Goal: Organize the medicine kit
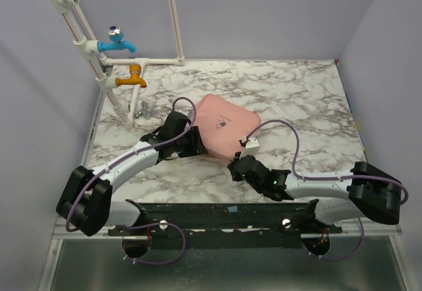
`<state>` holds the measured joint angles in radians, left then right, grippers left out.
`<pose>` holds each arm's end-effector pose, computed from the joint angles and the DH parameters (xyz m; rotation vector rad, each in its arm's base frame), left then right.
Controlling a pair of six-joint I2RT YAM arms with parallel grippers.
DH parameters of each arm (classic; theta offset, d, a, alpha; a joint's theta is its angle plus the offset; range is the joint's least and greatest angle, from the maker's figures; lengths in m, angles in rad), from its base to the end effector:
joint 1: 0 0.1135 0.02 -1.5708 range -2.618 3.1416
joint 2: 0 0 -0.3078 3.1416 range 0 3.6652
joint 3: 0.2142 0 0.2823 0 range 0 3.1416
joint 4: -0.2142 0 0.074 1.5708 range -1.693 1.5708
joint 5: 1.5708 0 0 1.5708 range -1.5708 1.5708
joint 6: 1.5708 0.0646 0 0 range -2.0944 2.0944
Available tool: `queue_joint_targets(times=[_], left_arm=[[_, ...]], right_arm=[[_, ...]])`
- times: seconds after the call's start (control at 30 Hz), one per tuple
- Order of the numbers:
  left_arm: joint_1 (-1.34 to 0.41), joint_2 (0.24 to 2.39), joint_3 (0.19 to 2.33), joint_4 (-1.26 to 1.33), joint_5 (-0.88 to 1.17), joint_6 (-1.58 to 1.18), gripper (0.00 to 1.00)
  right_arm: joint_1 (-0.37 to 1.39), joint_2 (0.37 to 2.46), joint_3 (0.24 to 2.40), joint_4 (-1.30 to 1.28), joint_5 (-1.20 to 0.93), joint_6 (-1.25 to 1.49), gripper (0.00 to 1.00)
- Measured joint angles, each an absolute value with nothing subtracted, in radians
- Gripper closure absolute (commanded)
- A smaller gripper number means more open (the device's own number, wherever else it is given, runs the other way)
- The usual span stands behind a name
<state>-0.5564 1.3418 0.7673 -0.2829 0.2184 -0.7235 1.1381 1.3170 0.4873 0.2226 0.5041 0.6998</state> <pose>0.2508 -0.1724 0.2101 -0.1102 2.5795 -0.8009 0.1459 0.2415 0.1740 -0.1825 2.1352 0.5511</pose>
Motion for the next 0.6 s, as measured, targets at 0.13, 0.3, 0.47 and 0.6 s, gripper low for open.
queue_joint_targets(times=[0.13, 0.3, 0.47, 0.6], left_arm=[[-0.556, 1.256, 0.738, -0.305, 0.214, -0.725, 0.47], [-0.551, 1.144, 0.729, -0.346, 0.158, -0.731, 0.46], [-0.544, 1.125, 0.729, -0.377, 0.127, -0.748, 0.47], [-0.542, 1.164, 0.729, -0.404, 0.122, -0.771, 0.51]], right_arm=[[1.139, 1.338, 0.490, 0.239, 0.508, 0.701, 0.99], [1.139, 1.348, 0.491, 0.249, 0.509, 0.706, 0.99], [1.139, 1.348, 0.491, 0.249, 0.511, 0.707, 0.99], [1.139, 1.342, 0.491, 0.244, 0.511, 0.707, 0.99]])
